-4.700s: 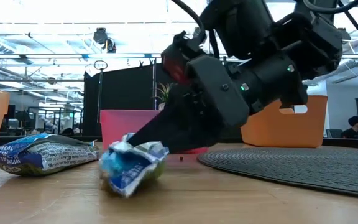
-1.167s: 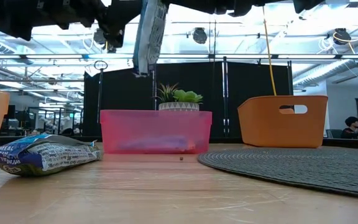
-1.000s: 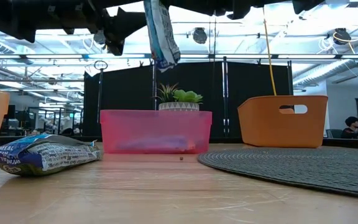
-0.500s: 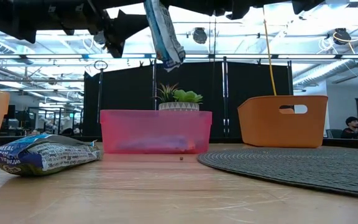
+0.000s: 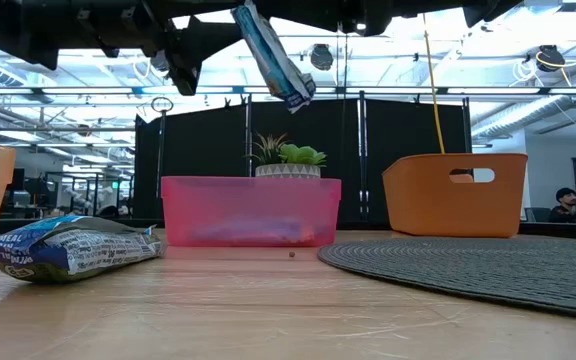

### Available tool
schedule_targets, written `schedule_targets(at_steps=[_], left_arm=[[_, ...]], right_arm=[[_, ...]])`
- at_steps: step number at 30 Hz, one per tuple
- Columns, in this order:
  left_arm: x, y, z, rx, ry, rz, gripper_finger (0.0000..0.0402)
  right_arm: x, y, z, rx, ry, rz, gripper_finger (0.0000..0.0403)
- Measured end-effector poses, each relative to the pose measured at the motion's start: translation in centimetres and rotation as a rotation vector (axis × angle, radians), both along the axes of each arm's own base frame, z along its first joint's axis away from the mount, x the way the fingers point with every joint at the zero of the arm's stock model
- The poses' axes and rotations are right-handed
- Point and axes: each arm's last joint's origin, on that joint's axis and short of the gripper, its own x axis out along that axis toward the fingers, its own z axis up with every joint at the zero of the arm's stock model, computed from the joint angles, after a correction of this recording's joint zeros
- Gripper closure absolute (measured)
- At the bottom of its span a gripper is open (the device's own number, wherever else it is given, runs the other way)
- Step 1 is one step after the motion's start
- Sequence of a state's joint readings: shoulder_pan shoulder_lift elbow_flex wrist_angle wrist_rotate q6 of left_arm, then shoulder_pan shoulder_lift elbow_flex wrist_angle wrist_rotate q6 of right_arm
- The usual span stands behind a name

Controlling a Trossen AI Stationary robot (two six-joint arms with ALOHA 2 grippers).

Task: Pick and place Granola Bars by type
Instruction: Put the blue/green granola bar into the bottom orange bin

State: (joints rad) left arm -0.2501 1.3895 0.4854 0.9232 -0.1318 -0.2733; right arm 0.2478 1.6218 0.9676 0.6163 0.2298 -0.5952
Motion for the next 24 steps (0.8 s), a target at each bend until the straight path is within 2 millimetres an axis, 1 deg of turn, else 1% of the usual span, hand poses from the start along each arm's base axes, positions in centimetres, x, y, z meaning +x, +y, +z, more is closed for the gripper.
schedule_targets(at_steps=[4, 9, 13, 16, 19, 22, 24], left_arm=[[0.0, 0.0, 0.07, 0.008, -0.008, 0.0, 0.0288], [0.0, 0.0, 0.14, 0.047, -0.02, 0.001, 0.0384], [0.0, 0.0, 0.16, 0.069, -0.024, 0.002, 0.0396], [0.0, 0.02, 0.15, 0.085, -0.026, 0.008, 0.0398], [0.0, 0.03, 0.13, 0.092, -0.024, 0.013, 0.0398], [0.0, 0.03, 0.14, 0.1, -0.026, 0.014, 0.0399], [0.0, 0.04, 0.15, 0.103, -0.027, 0.015, 0.0399]], right_arm=[[0.0, 0.0, 0.0, 0.0, -0.001, -0.001, 0.04], [0.0, 0.0, 0.02, 0.008, -0.001, -0.002, 0.04], [0.0, -0.01, 0.02, 0.043, -0.001, -0.007, 0.0391], [-0.01, -0.03, -0.07, 0.077, 0.009, -0.014, 0.037], [-0.04, -0.03, -0.18, 0.101, 0.021, -0.019, 0.0334], [-0.04, -0.03, -0.2, 0.121, 0.023, -0.031, 0.0287], [-0.05, -0.19, -0.2, 0.123, 0.017, -0.093, 0.0254]])
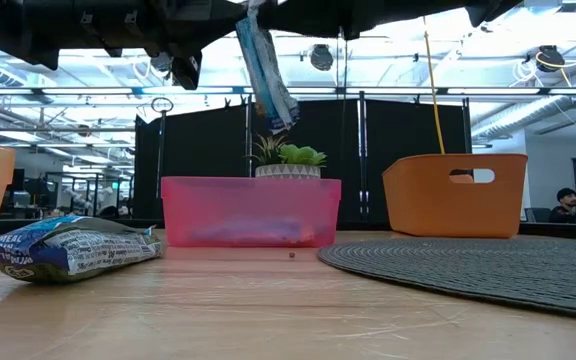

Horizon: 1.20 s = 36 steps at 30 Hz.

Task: Pick and place Granola Bars by type
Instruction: Put the blue/green granola bar into the bottom orange bin

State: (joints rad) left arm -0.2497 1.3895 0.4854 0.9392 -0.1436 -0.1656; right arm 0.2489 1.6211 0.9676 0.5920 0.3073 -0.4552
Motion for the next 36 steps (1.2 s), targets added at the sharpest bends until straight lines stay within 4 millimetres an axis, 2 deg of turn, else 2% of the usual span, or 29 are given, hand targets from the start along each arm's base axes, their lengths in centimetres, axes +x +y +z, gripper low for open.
schedule_targets(at_steps=[5, 10, 16, 26, 31, 36], left_arm=[[-0.1, 0.1, 0.1, 0.026, -0.001, 0.028, 0.04], [-0.9, 0.2, 1.0, 0.05, 0.023, 0.054, 0.04], [-3.2, -0.6, 2.7, 0.095, 0.044, 0.093, 0.0401], [-8.5, -3.5, 3.8, 0.009, 0.162, 0.193, 0.0401], [-11.5, -5.5, 4.1, -0.089, 0.164, 0.169, 0.0401], [-13.7, -7.9, 3.8, -0.171, 0.17, 0.123, 0.0401]], right_arm=[[-0.4, 0.2, -0.1, -0.052, 0.009, -0.204, 0.0183], [-2.1, 0.8, 0.4, -0.072, 0.015, -0.283, 0.0152], [-6.1, 0.7, 0.1, 0.051, -0.023, -0.251, 0.0154], [-13.9, -1.6, -3.3, 0.309, -0.164, -0.243, 0.0167], [-16.0, -2.5, -3.5, 0.372, -0.273, -0.228, 0.0167], [-16.6, -2.7, -3.4, 0.383, -0.294, -0.225, 0.0168]])
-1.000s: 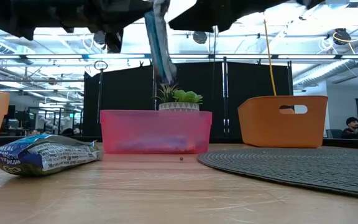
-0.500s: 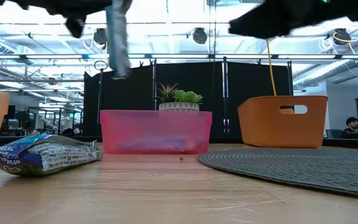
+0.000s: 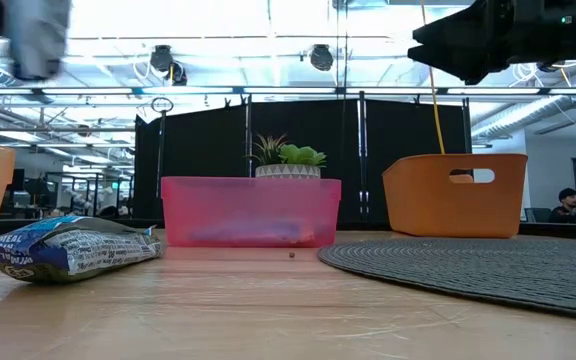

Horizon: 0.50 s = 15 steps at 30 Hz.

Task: Pick and place Granola Bars by type
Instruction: Put the blue/green granola bar into the bottom orange bin

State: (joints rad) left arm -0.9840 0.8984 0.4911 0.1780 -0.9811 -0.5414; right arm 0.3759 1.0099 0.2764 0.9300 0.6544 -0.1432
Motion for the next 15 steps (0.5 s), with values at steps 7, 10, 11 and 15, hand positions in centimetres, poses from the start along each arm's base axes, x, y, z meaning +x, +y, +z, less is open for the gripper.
schedule_targets(at_steps=[7, 10, 11, 15], left_arm=[[-0.6, -5.7, 1.3, 0.125, 0.123, -0.154, 0.0401], [-0.5, -8.7, 1.8, 0.24, 0.252, -0.245, 0.0401], [-0.5, -9.5, 1.8, 0.264, 0.311, -0.256, 0.0401], [-0.2, -11.0, 1.3, 0.189, 0.609, -0.152, 0.0401]], right_arm=[[0.0, 0.0, 0.0, -0.005, 0.005, 0.0, 0.0169], [0.0, 0.0, -0.1, -0.003, 0.006, 0.0, 0.017], [0.0, 0.0, -0.1, -0.003, 0.006, 0.0, 0.017], [0.0, 0.0, -0.1, -0.002, 0.008, 0.001, 0.017]])
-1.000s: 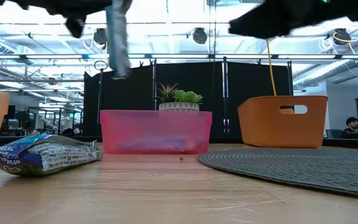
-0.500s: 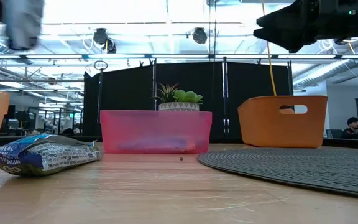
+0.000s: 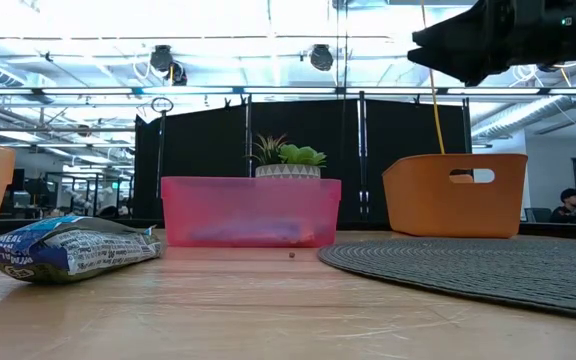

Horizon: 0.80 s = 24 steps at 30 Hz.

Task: Pick and place Granola Bars by type
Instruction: Put the blue/green granola bar into the bottom orange bin

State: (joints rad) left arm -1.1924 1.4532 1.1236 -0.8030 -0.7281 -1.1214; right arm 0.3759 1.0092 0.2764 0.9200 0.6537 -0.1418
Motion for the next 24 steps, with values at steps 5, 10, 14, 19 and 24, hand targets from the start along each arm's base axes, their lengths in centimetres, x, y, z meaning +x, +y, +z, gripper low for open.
schedule_targets(at_steps=[5, 10, 14, 19, 24], left_arm=[[0.6, -0.4, -2.4, -0.03, 0.397, 0.257, 0.0401], [1.2, -1.3, -4.1, -0.111, 0.579, 0.351, 0.0401], [1.1, -1.6, -5.0, -0.129, 0.683, 0.414, 0.0401], [1.0, -1.6, -5.4, -0.141, 0.725, 0.463, 0.0392], [1.2, -1.5, -5.4, -0.141, 0.718, 0.465, 0.0374]], right_arm=[[0.0, 0.0, -0.2, 0.013, 0.011, 0.002, 0.0171], [0.0, 0.0, -0.2, 0.018, 0.012, 0.002, 0.0174], [0.0, 0.0, -0.4, 0.035, 0.023, 0.004, 0.0174], [0.0, 0.0, -0.5, 0.031, 0.035, 0.004, 0.0174], [0.0, 0.0, -0.5, 0.031, 0.035, 0.004, 0.0174]])
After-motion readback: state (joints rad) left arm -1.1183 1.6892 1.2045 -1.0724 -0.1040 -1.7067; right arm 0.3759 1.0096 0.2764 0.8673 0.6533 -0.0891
